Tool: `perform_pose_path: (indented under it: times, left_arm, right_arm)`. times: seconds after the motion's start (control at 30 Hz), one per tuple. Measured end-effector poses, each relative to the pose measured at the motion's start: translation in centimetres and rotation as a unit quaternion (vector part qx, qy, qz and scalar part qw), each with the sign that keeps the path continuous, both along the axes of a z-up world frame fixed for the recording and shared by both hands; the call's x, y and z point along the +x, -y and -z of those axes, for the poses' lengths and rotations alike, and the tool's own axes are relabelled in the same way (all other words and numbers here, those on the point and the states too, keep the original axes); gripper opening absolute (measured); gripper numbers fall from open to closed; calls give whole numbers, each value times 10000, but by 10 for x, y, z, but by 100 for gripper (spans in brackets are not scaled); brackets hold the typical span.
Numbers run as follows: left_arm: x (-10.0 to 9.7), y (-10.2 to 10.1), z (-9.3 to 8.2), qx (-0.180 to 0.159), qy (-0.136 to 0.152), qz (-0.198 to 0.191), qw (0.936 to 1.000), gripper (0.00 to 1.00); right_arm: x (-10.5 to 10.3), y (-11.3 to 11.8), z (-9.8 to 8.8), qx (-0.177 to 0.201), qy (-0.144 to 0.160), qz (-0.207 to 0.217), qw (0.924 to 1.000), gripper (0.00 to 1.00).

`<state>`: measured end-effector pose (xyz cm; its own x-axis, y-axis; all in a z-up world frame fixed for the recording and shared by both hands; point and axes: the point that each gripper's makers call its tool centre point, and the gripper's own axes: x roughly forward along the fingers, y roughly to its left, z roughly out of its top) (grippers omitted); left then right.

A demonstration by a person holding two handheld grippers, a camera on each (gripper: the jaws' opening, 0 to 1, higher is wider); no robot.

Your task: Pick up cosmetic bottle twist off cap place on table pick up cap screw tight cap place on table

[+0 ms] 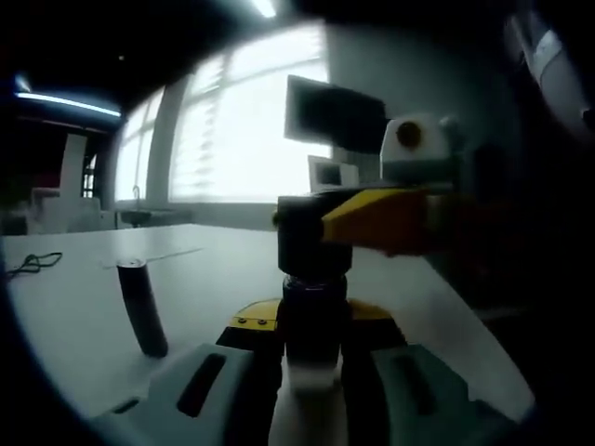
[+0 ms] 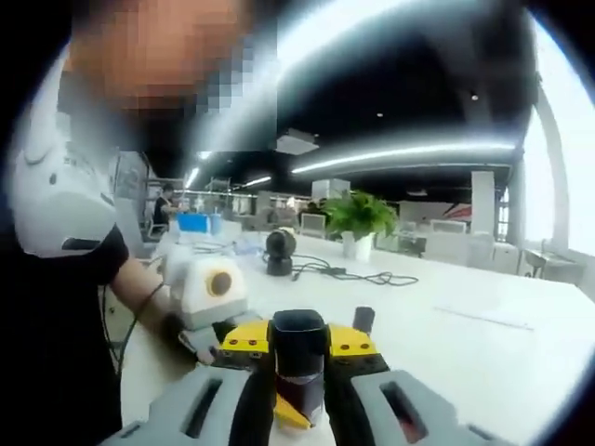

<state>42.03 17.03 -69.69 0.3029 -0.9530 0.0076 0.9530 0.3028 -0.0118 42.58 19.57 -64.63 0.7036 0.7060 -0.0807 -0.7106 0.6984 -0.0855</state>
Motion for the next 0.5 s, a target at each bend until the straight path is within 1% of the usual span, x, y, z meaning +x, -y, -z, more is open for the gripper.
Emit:
perform_pose_path:
  times: [0.03, 0.17, 0.4, 0.5]
  left_arm:
    - [0, 0, 0, 3, 6, -10, 10000, 13]
    - [1, -1, 0, 4, 0, -40, 10000, 13]
    - [3, -1, 0, 8, 5, -103, 9999, 13]
    - [4, -1, 0, 15, 11, -139, 9999, 13]
  right_arm:
    - [0, 0, 0, -14, 23, 218, 9998, 13]
    - [0, 2, 0, 65, 54, 776, 9969, 13]
    - [1, 6, 0, 147, -41, 1141, 9933, 13]
    - [2, 8, 1, 210, -134, 1452, 9891, 13]
